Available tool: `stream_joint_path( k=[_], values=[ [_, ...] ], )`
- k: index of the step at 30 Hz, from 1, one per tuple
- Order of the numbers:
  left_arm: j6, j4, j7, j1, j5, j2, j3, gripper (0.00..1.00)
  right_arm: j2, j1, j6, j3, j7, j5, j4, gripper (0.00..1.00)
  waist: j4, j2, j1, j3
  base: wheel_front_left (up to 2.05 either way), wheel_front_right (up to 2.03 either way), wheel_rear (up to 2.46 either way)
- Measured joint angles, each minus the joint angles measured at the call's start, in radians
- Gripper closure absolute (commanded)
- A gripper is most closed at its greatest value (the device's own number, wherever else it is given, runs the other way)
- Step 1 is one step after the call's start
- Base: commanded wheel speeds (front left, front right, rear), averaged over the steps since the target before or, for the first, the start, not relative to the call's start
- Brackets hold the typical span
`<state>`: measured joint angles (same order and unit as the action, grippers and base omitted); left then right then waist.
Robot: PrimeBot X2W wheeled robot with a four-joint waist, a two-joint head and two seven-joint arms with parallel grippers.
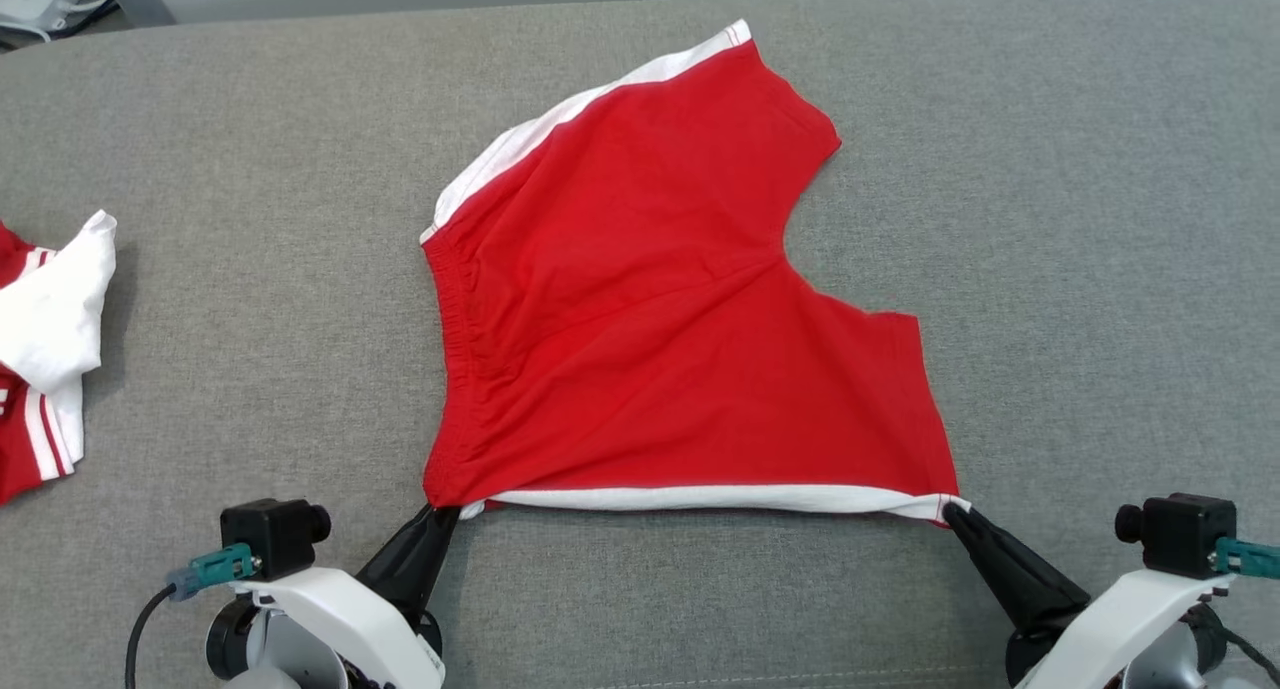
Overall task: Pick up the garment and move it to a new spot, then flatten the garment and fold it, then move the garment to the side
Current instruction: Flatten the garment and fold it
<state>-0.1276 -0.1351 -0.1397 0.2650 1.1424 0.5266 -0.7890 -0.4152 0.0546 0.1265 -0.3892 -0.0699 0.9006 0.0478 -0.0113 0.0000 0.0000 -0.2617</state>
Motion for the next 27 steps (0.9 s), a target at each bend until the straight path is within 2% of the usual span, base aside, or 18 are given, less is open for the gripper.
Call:
stream_joint_path(
  k=[2,6,7,8,9,10,16,22,27],
  values=[
    [-0.007,0.006,0.002,-0.024,0.014,0.005,0.000,1.00,0.035,-0.027,0.000,0.025,-0.041,-0.041,-0.017,1.00,-0.009,0.0000,0.0000,0.015,0.00,0.00,0.00],
    [-0.016,0.010,0.017,-0.037,0.020,0.017,-0.001,1.00,0.063,-0.042,0.000,0.042,-0.090,-0.090,-0.034,1.00,-0.019,0.0000,0.0000,0.030,0.00,0.00,0.00],
    [-0.016,0.012,0.017,-0.037,0.020,0.020,-0.001,1.00,0.069,-0.044,0.000,0.045,-0.102,-0.096,-0.035,0.93,-0.020,0.0000,0.0000,0.033,0.00,0.00,0.00],
    [-0.021,0.012,0.017,-0.037,0.021,0.022,0.000,0.86,0.073,-0.044,0.000,0.047,-0.110,-0.104,-0.037,0.58,-0.019,0.0000,0.0000,0.034,0.00,0.00,0.00],
    [-0.023,0.012,0.017,-0.037,0.021,0.022,0.001,0.00,0.077,-0.044,0.000,0.052,-0.117,-0.109,-0.039,0.07,-0.018,0.0000,0.0000,0.036,0.00,0.00,0.00],
    [-0.023,0.013,0.018,-0.037,0.023,0.022,0.000,0.00,0.079,-0.044,0.000,0.054,-0.127,-0.109,-0.042,0.00,-0.017,0.0000,0.0000,0.037,0.00,0.00,0.00],
    [-0.027,0.023,0.032,-0.042,0.035,0.026,0.000,0.00,0.081,-0.044,0.000,0.100,-0.130,-0.151,-0.069,0.00,-0.008,0.0000,0.0000,0.042,0.00,0.00,0.00],
    [-0.114,0.098,-0.005,-0.067,0.004,0.083,0.032,0.00,0.083,-0.044,0.000,0.181,-0.080,-0.183,-0.097,0.00,0.003,0.0000,0.0000,0.062,0.00,0.00,0.00],
    [-0.220,0.229,-0.066,-0.073,-0.084,0.159,0.100,0.00,0.095,-0.033,0.000,0.276,-0.028,-0.283,-0.090,0.00,0.019,0.0000,0.0000,0.086,0.00,0.00,0.00]
  ],
)
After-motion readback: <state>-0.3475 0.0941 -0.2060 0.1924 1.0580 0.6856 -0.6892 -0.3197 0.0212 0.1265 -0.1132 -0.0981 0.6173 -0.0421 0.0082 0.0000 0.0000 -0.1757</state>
